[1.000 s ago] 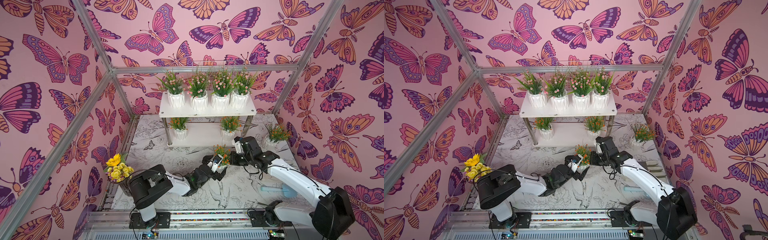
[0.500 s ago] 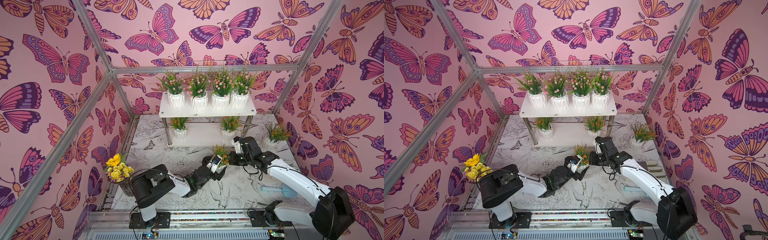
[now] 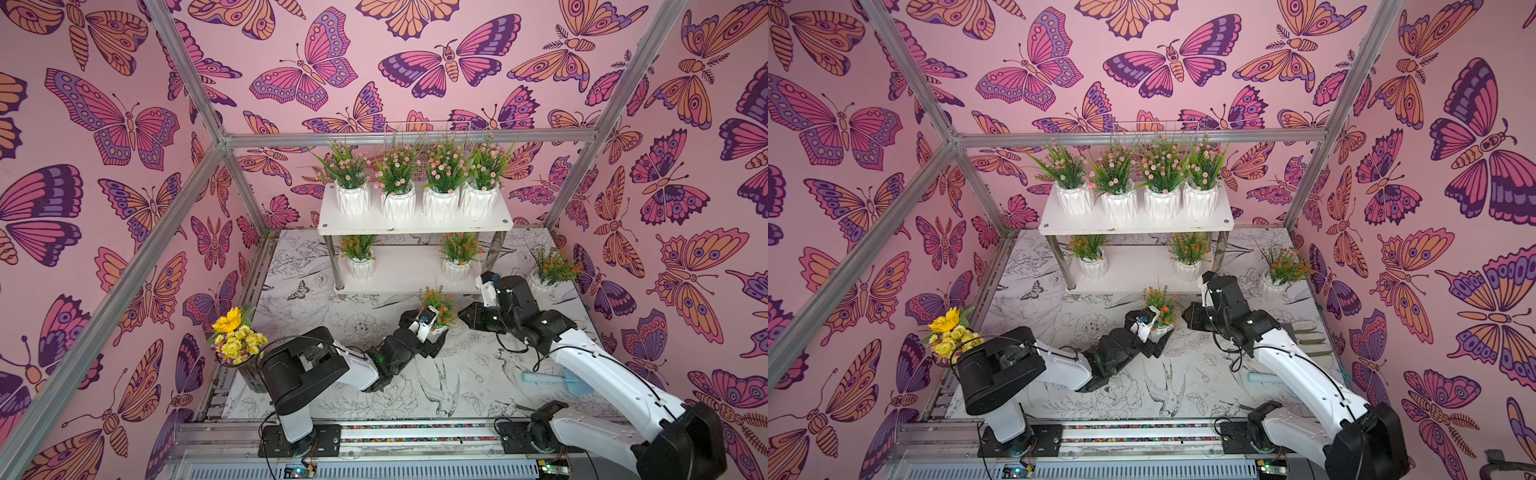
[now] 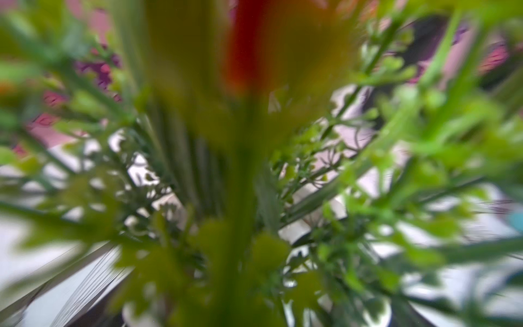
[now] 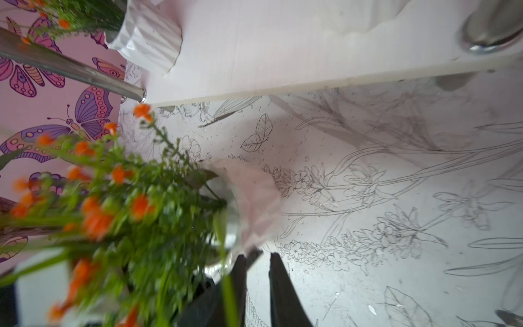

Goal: Place the baby's breath potted plants on the rack by color
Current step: Place the baby's breath potted plant on the rack.

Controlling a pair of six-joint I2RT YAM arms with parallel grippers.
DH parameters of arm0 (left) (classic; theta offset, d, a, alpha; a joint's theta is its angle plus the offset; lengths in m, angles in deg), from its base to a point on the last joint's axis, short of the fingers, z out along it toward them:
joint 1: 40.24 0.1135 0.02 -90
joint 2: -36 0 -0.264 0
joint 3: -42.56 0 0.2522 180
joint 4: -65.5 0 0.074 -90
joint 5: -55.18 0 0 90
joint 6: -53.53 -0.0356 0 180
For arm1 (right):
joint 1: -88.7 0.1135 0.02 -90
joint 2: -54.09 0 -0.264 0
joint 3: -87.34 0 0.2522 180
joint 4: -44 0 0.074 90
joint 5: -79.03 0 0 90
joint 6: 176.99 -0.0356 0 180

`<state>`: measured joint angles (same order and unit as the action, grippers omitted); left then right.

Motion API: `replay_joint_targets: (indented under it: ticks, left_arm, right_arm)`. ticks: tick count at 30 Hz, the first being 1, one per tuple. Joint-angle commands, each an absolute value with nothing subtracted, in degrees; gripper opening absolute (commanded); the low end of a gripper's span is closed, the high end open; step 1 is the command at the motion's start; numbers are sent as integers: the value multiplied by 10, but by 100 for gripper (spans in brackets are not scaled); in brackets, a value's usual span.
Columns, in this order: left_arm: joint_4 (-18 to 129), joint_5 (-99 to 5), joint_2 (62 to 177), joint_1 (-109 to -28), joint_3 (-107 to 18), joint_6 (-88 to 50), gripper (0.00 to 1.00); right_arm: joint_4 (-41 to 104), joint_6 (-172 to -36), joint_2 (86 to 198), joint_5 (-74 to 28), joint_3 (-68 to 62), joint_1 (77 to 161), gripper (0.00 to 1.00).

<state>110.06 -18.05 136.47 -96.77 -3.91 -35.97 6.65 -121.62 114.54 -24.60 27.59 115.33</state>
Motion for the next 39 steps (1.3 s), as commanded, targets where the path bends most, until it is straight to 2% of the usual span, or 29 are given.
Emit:
replay_joint_targets:
  ticks: [1, 9, 21, 39]
  left_arm:
    - [1125, -169, 1343, -954, -40, -345, 71]
    - [1077, -172, 1322, -920, -66, -343, 71]
    - [999, -180, 1313, -844, -140, -318, 71]
    - [1019, -135, 1418, -760, -249, -299, 72]
  right_arm:
    - [35, -1217, 1116, -216, 285, 1146, 21]
    - [-1, -1213, 1066, -196, 299, 1129, 23]
    - [6, -1221, 1056, -202, 326, 1128, 23]
    - [-2, -1228, 1029, -216, 348, 1128, 23]
